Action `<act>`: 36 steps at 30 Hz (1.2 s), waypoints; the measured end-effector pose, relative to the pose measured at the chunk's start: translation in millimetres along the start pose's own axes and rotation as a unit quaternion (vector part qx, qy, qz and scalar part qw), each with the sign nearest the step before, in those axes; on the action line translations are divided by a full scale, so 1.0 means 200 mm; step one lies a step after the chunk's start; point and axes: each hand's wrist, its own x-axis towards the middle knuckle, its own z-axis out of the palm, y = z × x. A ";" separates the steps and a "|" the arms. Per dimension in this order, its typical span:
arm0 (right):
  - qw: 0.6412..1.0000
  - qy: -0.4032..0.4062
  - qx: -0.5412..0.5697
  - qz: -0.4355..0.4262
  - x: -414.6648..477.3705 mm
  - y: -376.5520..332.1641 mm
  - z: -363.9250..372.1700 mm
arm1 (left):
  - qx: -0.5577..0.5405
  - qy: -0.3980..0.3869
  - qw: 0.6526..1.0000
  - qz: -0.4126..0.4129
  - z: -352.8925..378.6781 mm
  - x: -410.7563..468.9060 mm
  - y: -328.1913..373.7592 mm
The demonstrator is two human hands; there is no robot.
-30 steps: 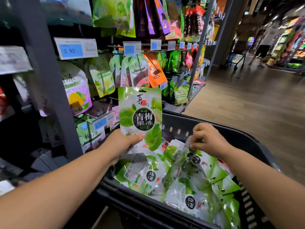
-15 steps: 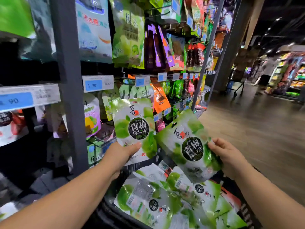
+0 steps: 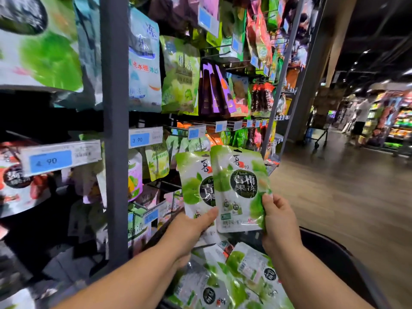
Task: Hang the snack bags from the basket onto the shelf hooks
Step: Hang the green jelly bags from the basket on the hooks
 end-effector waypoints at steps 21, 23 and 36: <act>0.967 -0.225 -0.054 -0.107 -0.30 -0.22 0.27 | 0.071 0.062 0.987 0.129 -0.10 -0.26 0.42; 0.965 -0.234 -0.047 -0.114 -0.32 -0.25 0.32 | 0.106 0.089 0.979 0.149 -0.14 -0.29 0.47; 0.942 -0.323 0.001 -0.092 -0.47 -0.50 0.64 | 0.014 0.179 0.961 0.212 -0.38 -0.45 0.91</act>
